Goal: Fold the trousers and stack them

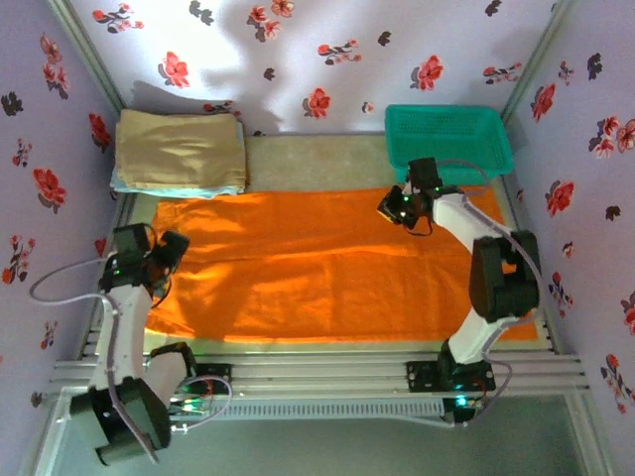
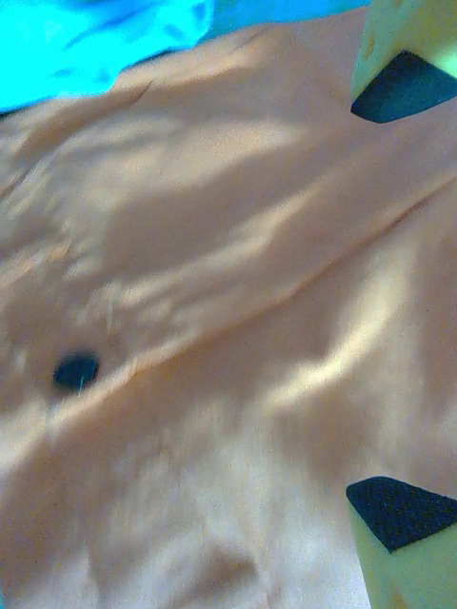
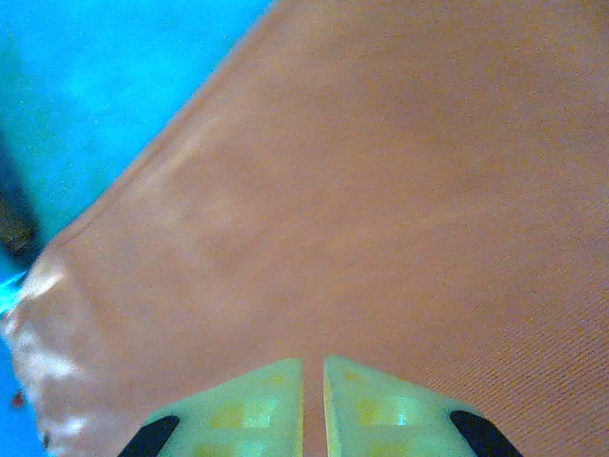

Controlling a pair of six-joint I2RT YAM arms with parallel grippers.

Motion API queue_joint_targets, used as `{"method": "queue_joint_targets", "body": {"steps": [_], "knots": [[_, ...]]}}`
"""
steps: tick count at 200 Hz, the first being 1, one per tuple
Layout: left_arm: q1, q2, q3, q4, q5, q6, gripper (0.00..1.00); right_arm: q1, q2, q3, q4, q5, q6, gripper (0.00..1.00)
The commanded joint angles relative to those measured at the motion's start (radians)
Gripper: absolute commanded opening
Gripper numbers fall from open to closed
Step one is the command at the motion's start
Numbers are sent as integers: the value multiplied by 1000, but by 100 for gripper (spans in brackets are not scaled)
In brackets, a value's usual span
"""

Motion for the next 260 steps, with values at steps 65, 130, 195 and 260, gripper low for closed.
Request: {"method": "queue_joint_targets", "body": {"steps": [65, 130, 195, 260], "knots": [[383, -26, -110, -236, -111, -102, 97, 13, -295, -313, -71, -95, -81, 21], [396, 89, -178, -44, -192, -149, 96, 7, -458, -332, -192, -34, -128, 27], [408, 126, -232, 89, -198, -103, 76, -39, -517, -357, -230, -50, -128, 29], [411, 84, -230, 70, -198, -89, 40, -79, -627, -331, -333, 54, -104, 35]]}}
